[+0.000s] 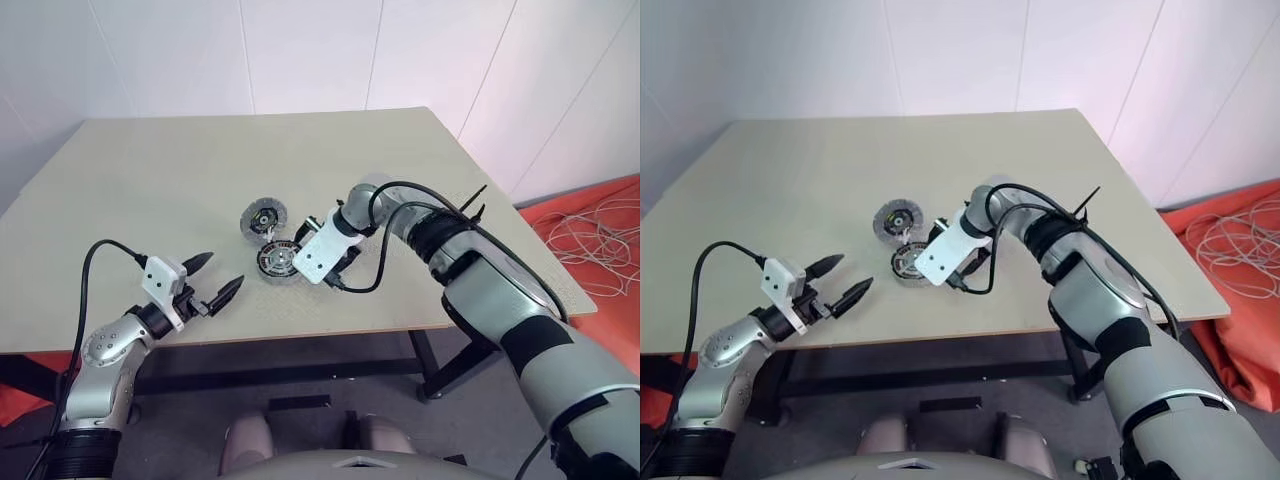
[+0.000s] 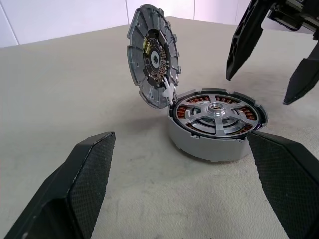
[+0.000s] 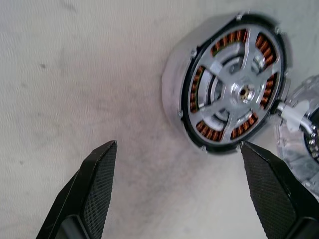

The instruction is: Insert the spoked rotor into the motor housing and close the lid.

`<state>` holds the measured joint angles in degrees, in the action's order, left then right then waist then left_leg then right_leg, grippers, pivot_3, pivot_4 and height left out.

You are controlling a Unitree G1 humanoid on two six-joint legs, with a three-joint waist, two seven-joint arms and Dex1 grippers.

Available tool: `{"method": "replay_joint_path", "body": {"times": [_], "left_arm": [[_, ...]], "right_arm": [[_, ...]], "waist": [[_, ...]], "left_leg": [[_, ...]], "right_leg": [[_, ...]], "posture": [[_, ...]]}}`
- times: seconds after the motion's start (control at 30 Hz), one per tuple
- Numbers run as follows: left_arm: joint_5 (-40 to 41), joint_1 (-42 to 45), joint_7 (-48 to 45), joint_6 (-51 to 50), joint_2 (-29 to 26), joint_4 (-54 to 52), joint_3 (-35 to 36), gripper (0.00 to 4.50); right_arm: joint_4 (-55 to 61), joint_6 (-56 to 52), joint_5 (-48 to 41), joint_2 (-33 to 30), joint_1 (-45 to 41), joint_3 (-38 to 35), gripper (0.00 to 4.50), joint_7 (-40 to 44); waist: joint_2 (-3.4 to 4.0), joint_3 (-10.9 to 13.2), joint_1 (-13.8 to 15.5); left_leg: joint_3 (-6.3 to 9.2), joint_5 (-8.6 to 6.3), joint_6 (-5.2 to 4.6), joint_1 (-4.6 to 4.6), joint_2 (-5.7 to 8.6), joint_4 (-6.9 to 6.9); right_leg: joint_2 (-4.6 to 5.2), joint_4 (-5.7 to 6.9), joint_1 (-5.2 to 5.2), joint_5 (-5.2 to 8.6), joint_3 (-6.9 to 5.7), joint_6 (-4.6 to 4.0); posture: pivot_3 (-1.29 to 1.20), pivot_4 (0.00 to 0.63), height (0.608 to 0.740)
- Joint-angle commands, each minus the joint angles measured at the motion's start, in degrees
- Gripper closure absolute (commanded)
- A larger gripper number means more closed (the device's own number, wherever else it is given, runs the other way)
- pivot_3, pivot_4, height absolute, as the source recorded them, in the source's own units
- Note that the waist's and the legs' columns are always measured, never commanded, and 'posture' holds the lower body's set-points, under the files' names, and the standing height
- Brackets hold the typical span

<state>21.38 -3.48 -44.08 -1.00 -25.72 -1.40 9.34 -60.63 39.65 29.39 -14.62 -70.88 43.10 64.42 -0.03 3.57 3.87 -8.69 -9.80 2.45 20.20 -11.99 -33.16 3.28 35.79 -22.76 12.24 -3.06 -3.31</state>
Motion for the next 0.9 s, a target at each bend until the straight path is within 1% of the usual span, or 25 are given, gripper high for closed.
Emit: {"method": "replay_joint_path", "body": {"times": [0.03,0.37,0.4,0.47,0.53,0.73,0.8,0.83,0.9], "left_arm": [[0.3,0.4,0.4,1.0,0.0,-2.1,0.6,0.00],[0.2,1.1,0.6,1.4,0.4,-1.5,0.2,0.00],[0.2,1.1,0.6,1.4,0.5,-1.4,0.1,0.00],[0.1,1.2,0.6,1.5,0.6,-1.4,0.1,0.00],[0.1,1.2,0.6,1.5,0.6,-1.4,0.1,0.00],[0.0,1.3,0.7,1.6,0.6,-1.3,0.2,0.00],[0.0,1.4,0.7,1.5,0.5,-1.3,0.2,0.00],[0.0,1.5,0.7,1.5,0.5,-1.3,0.2,0.00],[0.0,1.7,0.7,1.5,0.4,-1.2,0.2,0.00]], "right_arm": [[-2.6,2.0,2.5,1.4,-2.7,0.3,0.03,-2.6],[-6.1,4.8,7.5,3.6,-3.5,0.8,0.03,-4.9],[-6.3,4.8,7.7,3.8,-3.6,0.7,0.20,-5.0],[-6.9,4.8,8.2,4.3,-3.7,0.6,0.61,-5.3],[-7.5,4.7,8.9,4.7,-3.9,0.8,1.23,-5.8],[-8.6,4.2,9.9,6.0,-3.9,0.7,3.45,-6.7],[-8.6,3.3,9.4,6.4,-3.9,0.1,4.11,-5.8],[-8.6,2.5,9.2,6.7,-3.9,-0.2,4.37,-5.5],[-8.4,0.3,8.1,7.3,-4.0,-1.3,4.49,-4.5]], "waist": [[0.01,0.0,0.0],[0.05,0.0,0.0],[0.05,0.0,0.0],[0.05,0.0,0.0],[0.06,0.0,0.0],[0.08,0.0,0.0],[0.08,0.0,0.0],[0.09,0.1,0.0],[0.10,0.1,0.0]], "left_leg": [[0.00,0.00,0.00,0.00,-0.01,0.00],[-0.02,-0.01,-0.02,0.02,-0.14,0.00],[-0.02,-0.01,-0.02,0.02,-0.14,0.00],[-0.02,-0.02,-0.02,0.02,-0.13,0.00],[-0.02,-0.02,-0.02,0.02,-0.14,0.00],[-0.01,-0.02,-0.02,0.01,-0.15,0.00],[-0.01,-0.02,-0.02,0.00,-0.15,0.00],[-0.01,-0.02,-0.02,-0.04,-0.16,0.00],[0.00,-0.02,-0.02,-0.04,-0.21,-0.01]], "right_leg": [[-0.01,0.00,0.00,0.00,0.00,-0.01],[-0.02,0.02,-0.03,-0.02,0.00,-0.04],[-0.02,0.02,-0.02,-0.02,0.00,-0.05],[-0.01,0.02,-0.02,-0.02,0.00,-0.05],[-0.01,0.02,-0.02,-0.02,0.00,-0.05],[-0.01,0.02,-0.02,-0.02,0.00,-0.05],[-0.01,0.02,-0.01,-0.02,0.00,-0.05],[-0.02,0.02,0.02,-0.02,0.01,-0.05],[-0.04,0.04,0.00,-0.04,0.01,-0.07]], "posture": [[0.00,0.000,0.740],[0.00,0.000,0.740],[0.00,0.000,0.740],[0.00,0.000,0.740],[0.00,0.000,0.740],[0.00,0.000,0.740],[0.00,0.000,0.740],[0.00,0.000,0.740],[0.00,0.000,0.740]]}}
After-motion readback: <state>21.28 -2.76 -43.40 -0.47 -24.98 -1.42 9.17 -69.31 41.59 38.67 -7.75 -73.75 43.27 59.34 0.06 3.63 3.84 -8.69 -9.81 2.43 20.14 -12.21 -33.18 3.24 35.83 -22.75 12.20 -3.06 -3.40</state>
